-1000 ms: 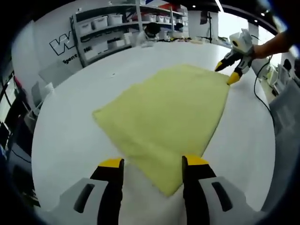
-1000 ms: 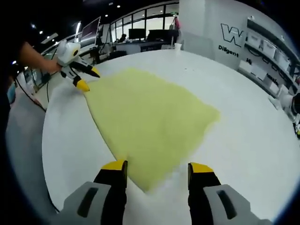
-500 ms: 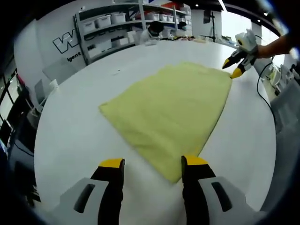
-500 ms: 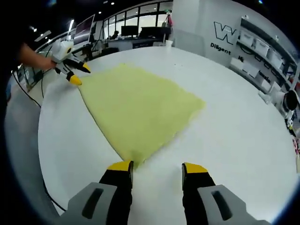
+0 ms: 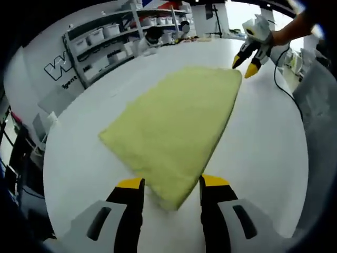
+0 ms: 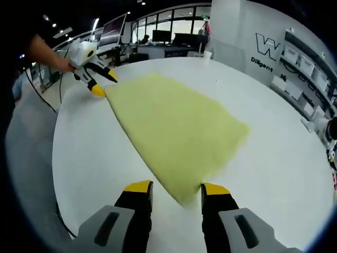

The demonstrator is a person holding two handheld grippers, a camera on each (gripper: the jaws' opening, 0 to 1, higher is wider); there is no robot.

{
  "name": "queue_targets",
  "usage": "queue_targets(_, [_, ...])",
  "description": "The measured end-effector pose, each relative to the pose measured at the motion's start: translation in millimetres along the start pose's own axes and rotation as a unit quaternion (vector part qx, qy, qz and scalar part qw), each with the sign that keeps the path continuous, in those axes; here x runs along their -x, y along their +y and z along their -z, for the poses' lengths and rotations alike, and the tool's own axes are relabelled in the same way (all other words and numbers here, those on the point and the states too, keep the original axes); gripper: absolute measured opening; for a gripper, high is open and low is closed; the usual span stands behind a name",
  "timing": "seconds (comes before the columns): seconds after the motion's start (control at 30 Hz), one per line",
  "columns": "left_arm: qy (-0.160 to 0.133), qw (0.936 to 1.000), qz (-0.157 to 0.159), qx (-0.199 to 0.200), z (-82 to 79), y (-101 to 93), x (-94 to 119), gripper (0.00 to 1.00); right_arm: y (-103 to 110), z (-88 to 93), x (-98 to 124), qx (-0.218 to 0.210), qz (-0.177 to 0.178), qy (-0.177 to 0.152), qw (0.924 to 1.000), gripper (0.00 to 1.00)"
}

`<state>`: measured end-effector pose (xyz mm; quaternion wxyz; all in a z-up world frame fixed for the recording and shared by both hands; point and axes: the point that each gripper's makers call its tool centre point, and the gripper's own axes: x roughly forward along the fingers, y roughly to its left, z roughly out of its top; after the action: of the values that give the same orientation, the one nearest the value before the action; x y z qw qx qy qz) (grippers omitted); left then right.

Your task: Fold the garment on the visible template until the final outline fits inside the template.

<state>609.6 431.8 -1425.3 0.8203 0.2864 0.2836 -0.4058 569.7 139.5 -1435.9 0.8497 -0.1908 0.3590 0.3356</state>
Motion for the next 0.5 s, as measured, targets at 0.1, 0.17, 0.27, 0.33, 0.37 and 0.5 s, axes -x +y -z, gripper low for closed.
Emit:
queue_targets(0.1, [-0.005, 0.9999, 0.000, -0.010, -3.6, -0.5, -2, 0.44, -1, -0.7, -3, -0.001, 0.000, 0.001, 1.0000, 0.34])
queue_targets(0.17, [0.000, 0.9999, 0.010, -0.012, -1.5, -4.5, -5, 0.43, -2, 0.0, -4, -0.002, 0.000, 0.004, 1.0000, 0.33])
queue_targets(0.27, [0.003, 0.9996, 0.010, -0.026, 1.6, -4.7, -8, 0.40, -11, -2.2, -1, 0.009, 0.019, 0.002, 0.9998, 0.31])
queue_targets(0.33, [0.003, 0.9999, 0.012, -0.004, 1.9, -3.5, -8, 0.39, -16, -6.1, 4, 0.012, 0.029, -0.006, 0.9995, 0.32])
queue_targets(0.37, [0.001, 0.9999, 0.011, -0.001, 1.9, -1.6, -9, 0.39, -17, -8.2, 5, 0.013, 0.031, -0.010, 0.9994, 0.32])
queue_targets(0.5, [0.005, 0.9998, 0.005, 0.020, 3.4, 3.9, -8, 0.36, 2, -12.7, -1, 0.019, -0.007, -0.017, 0.9997, 0.30])
